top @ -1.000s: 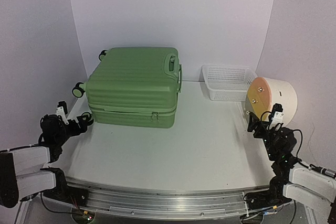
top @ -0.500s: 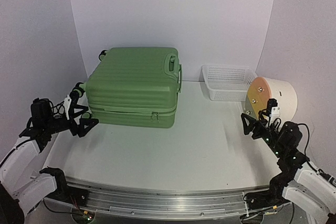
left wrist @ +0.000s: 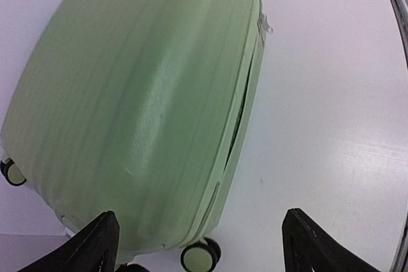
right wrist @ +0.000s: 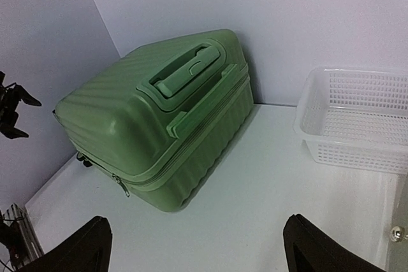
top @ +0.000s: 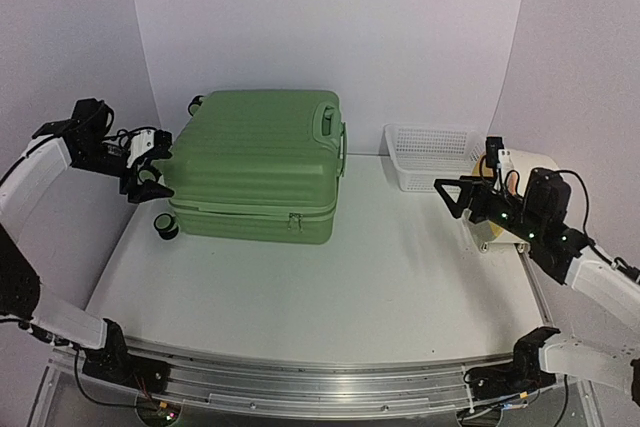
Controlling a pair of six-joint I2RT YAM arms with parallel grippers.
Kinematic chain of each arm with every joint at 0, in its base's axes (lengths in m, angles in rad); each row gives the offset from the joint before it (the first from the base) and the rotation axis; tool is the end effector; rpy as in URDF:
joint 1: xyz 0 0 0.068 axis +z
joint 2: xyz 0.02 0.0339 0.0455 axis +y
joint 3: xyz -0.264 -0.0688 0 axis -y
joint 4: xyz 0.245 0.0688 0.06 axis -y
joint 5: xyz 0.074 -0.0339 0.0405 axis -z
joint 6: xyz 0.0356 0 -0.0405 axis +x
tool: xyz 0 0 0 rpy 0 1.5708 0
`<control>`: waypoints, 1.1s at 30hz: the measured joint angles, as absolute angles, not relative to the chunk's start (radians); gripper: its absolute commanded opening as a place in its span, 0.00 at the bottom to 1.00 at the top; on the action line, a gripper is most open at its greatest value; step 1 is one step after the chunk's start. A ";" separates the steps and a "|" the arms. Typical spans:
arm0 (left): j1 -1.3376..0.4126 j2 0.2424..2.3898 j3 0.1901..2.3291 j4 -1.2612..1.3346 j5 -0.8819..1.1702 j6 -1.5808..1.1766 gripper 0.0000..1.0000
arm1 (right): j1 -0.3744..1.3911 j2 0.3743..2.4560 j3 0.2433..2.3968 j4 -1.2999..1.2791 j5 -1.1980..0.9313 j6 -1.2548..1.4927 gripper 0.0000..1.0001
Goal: Open, take out, and arrange the luggage
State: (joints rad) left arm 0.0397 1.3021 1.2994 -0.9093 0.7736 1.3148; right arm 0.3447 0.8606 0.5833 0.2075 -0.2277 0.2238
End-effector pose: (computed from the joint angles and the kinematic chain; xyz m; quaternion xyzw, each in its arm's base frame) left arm 0.2568 -0.0147 0.3487 0.6197 0.6316 -0.0904 0.4571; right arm 0.1934 0.0780 0.2967 -0.1212 0.7206 0.2698 0.6271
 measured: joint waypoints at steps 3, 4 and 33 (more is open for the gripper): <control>0.039 1.431 1.475 -1.047 0.664 1.424 0.85 | 0.376 0.949 0.670 0.202 -0.232 0.247 0.93; 0.039 1.474 1.535 -1.085 0.628 1.449 0.85 | 0.392 0.979 0.699 0.202 -0.232 0.258 0.93; 0.061 2.036 2.053 -1.335 0.335 1.733 0.48 | 0.747 1.477 0.973 0.126 0.077 0.487 0.76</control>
State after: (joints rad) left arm 0.0611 2.0356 2.0526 -1.3349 0.3348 1.7328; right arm 0.7466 1.4768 0.9733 0.1259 0.0773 0.4868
